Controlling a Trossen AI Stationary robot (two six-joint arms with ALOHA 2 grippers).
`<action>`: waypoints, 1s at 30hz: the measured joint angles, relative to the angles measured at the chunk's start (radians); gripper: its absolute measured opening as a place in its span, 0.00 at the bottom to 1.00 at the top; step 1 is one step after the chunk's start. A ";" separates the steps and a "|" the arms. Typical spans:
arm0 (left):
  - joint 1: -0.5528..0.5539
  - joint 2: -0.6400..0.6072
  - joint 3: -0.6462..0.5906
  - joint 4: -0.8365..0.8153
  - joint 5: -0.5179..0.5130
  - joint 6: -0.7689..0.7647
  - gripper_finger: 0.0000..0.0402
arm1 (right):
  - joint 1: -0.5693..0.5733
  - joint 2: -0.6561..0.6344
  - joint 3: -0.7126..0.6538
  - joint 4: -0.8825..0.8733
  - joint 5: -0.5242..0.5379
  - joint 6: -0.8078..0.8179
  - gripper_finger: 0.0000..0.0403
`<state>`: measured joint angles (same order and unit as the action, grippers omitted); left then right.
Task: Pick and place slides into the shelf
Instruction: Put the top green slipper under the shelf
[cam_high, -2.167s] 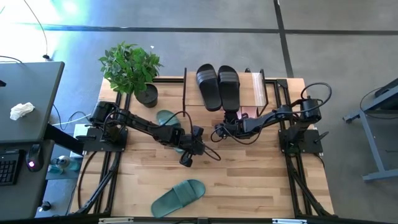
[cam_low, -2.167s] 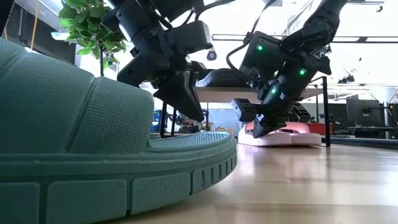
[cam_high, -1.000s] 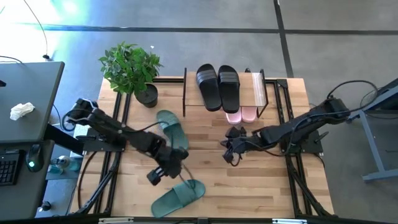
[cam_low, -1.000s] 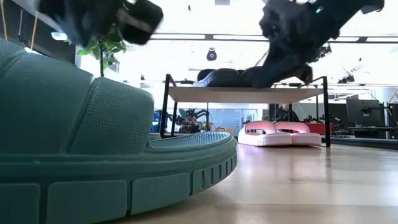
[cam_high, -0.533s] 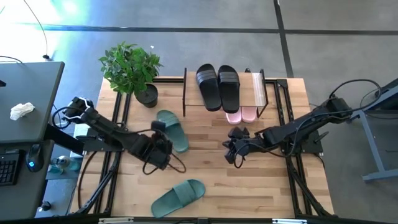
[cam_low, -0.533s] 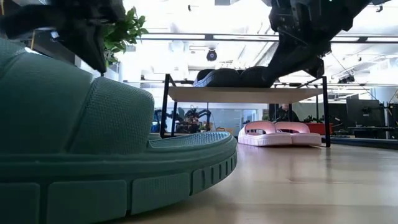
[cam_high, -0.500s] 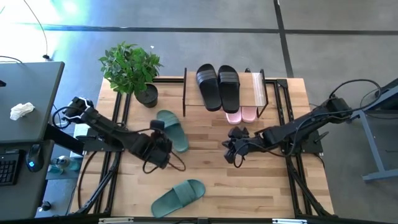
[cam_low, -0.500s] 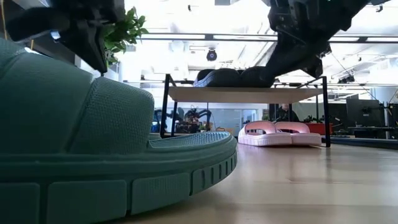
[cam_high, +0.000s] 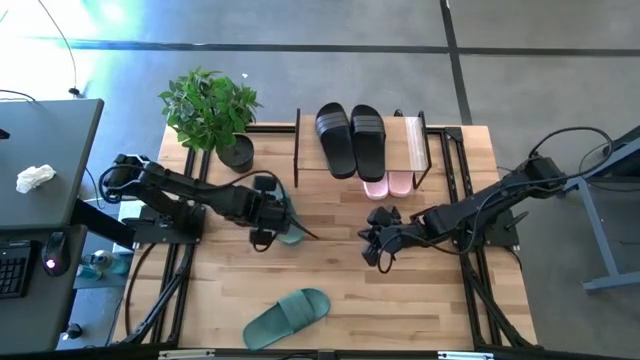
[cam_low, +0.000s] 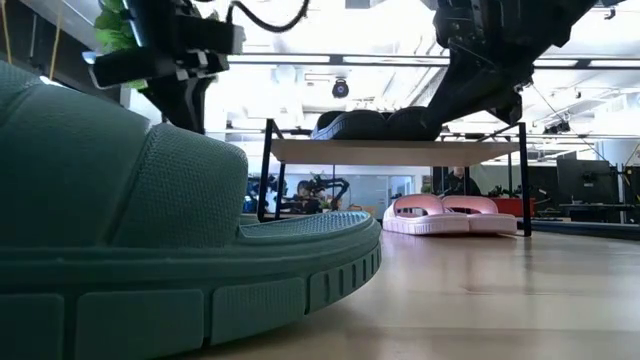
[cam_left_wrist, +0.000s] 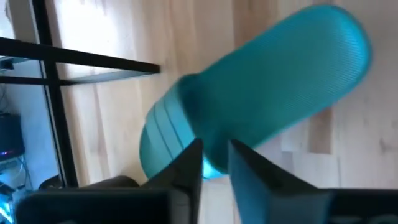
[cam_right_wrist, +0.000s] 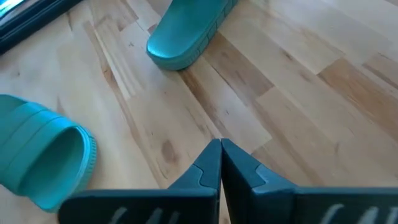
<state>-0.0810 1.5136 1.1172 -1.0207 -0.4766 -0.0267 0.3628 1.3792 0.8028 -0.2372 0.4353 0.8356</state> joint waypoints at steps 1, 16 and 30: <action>0.006 0.005 0.000 0.004 -0.007 0.001 0.21 | 0.005 0.000 0.000 -0.004 0.005 0.001 0.00; 0.049 0.180 0.001 -0.019 -0.069 -0.050 0.57 | 0.028 0.000 0.000 -0.041 0.082 0.001 0.00; 0.049 0.340 0.000 -0.042 -0.195 -0.172 0.50 | 0.031 0.000 0.000 -0.074 0.085 0.002 0.00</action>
<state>-0.0319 1.8538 1.1170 -1.0630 -0.6712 -0.1985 0.3935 1.3792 0.8028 -0.3107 0.5204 0.8375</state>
